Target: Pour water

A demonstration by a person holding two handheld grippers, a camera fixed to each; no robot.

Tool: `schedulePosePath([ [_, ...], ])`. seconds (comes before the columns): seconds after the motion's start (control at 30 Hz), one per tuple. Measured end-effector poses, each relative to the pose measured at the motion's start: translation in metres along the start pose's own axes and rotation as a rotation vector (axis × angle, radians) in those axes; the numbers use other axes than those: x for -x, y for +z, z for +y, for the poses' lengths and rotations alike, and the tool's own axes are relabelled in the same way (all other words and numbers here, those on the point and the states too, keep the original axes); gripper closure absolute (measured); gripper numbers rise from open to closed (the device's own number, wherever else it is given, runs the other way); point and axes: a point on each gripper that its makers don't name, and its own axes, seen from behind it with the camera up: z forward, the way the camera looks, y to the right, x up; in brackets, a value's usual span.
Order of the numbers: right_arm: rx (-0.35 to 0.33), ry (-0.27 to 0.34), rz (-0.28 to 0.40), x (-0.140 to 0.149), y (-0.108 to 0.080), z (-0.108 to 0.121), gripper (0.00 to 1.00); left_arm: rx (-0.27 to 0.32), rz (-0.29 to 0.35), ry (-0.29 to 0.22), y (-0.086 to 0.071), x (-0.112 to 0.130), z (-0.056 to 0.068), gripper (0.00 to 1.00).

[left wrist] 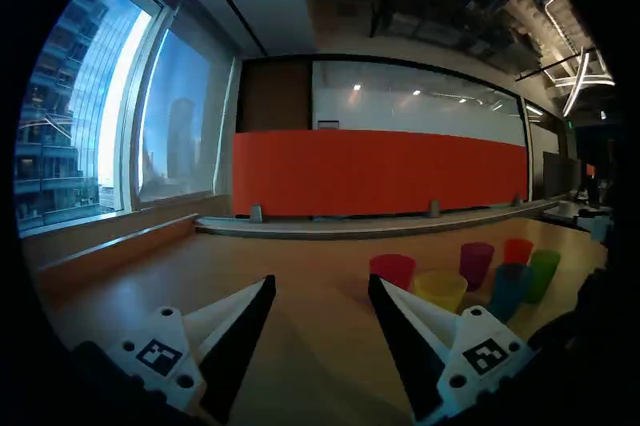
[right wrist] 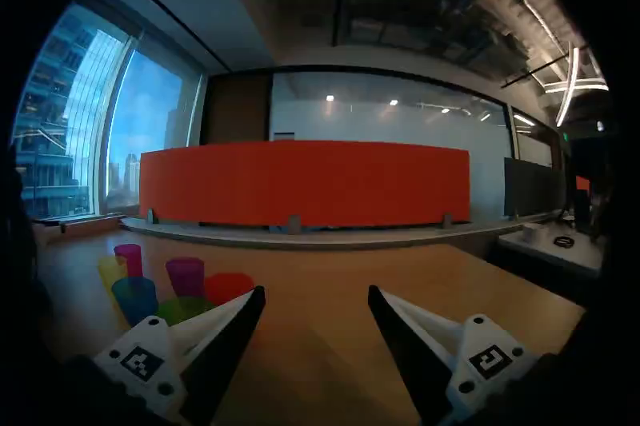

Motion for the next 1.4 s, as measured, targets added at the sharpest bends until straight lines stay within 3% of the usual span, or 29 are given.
schedulePosePath([
  [0.27, -0.027, -0.004, -0.017, -0.041, 0.001, 0.003, 0.00, 0.040, 0.004, 0.011, 0.003, -0.047, 0.012, 0.15],
  [0.6, -0.052, 0.001, -0.074, -0.090, 0.010, 0.007, 0.00, 0.123, -0.036, 0.005, 0.015, -0.104, 0.031, 0.15],
  [0.93, -0.101, 0.031, -0.075, -0.152, 0.015, 0.002, 0.00, 0.196, -0.030, 0.035, 0.023, -0.170, 0.048, 0.15],
  [1.2, -0.183, 0.031, -0.058, -0.172, 0.015, -0.008, 0.00, 0.265, -0.034, 0.065, 0.024, -0.183, 0.063, 0.14],
  [1.4, -0.276, 0.021, -0.062, -0.175, 0.010, -0.020, 0.00, 0.366, -0.044, 0.063, 0.019, -0.179, 0.084, 0.15],
])
